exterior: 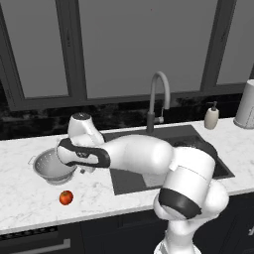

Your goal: Put the colander in the sink, put the apple in the colander, and turn on the sink faucet and pour water over the colander.

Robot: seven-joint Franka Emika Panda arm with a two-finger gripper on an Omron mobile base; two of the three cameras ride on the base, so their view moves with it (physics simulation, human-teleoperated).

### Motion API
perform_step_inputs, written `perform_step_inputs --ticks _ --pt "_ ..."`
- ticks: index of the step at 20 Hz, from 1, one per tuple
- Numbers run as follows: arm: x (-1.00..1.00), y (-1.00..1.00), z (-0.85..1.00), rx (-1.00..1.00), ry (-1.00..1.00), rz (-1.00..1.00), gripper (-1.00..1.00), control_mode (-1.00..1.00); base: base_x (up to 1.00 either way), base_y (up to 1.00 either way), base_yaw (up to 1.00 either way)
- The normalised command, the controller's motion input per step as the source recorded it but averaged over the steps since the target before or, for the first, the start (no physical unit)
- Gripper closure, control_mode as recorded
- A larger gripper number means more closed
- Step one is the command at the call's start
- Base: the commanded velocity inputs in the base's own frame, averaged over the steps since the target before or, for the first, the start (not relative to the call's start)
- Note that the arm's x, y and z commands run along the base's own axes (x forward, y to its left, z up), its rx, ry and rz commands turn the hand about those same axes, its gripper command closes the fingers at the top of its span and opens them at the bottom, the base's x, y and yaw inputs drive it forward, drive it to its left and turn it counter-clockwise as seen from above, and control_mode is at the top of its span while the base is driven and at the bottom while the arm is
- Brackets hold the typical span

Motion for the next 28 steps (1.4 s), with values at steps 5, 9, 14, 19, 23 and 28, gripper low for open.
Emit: perform_step_inputs --ticks 5,9,14,19,23,28 --pt "0.31 0.31 -0.21 -0.03 0.01 0.00 -1.00 -1.00 0.00 0.00 0.00" --pt "0.26 0.27 -0.22 -0.03 0.00 0.00 -1.00 -1.00 0.00 0.00 0.00" --pt "0.20 0.25 -0.24 -0.03 0.00 0.00 -1.00 -1.00 0.00 0.00 0.00" --pt "0.05 0.14 -0.14 -0.01 0.00 -0.03 -1.00 -1.00 0.00 0.00 0.00" --pt "0.00 0.09 -0.10 -0.01 0.00 -0.04 1.00 -1.00 0.00 0.00 0.00" --pt "-0.04 0.02 0.00 0.00 0.00 -0.07 1.00 -1.00 0.00 0.00 0.00"
